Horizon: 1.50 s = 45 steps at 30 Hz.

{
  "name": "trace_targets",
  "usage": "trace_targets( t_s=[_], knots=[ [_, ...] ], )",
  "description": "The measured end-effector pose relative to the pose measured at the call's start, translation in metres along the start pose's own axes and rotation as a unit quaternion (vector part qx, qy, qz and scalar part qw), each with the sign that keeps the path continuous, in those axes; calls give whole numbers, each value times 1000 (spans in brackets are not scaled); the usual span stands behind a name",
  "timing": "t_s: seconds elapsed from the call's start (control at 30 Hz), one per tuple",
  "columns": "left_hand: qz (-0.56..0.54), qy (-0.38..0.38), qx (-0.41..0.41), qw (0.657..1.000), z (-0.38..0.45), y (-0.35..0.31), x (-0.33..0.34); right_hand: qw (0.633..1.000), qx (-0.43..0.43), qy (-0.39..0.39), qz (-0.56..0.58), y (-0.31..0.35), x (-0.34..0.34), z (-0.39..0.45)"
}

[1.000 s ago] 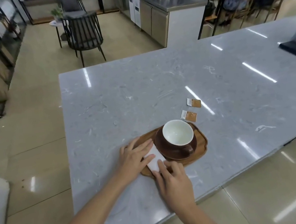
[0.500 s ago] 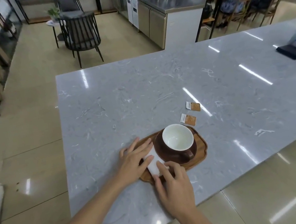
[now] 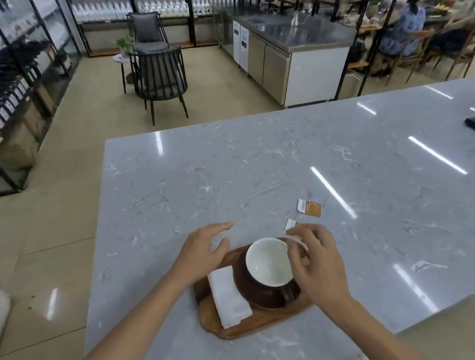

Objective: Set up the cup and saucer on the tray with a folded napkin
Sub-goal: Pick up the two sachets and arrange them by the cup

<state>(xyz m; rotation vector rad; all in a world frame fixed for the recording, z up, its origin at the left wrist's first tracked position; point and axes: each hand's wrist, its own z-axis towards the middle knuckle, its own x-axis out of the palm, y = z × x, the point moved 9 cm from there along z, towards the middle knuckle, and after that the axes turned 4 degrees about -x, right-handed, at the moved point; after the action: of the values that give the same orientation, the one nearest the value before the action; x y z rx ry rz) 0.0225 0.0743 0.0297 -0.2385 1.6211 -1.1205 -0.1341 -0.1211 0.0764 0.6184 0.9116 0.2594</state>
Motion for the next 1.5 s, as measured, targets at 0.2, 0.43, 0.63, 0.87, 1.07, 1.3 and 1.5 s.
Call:
trace_targets(
  t_s=[0.2,0.43,0.63,0.87,1.07,1.3,1.5],
  knots=[
    [-52,13,-82,995,43,-9,29,996,78,45,20,-88,13,42],
    [-76,79,-168,980,96,-9,90,966,95,242,-3,-161,64,73],
    [-27,120,-177,977,117,-11,126,946,77,316,-5,-177,92,85],
    [-24,166,-180,969,119,-32,133,932,129,311,134,-177,83,98],
    [-164,162,-191,954,118,-58,127,868,199,295,347,-157,66,109],
    [-258,39,-162,952,124,-80,108,846,204,267,413,-148,57,125],
    [-281,-43,-170,944,116,-78,88,928,154,236,243,-181,47,160]
  ],
)
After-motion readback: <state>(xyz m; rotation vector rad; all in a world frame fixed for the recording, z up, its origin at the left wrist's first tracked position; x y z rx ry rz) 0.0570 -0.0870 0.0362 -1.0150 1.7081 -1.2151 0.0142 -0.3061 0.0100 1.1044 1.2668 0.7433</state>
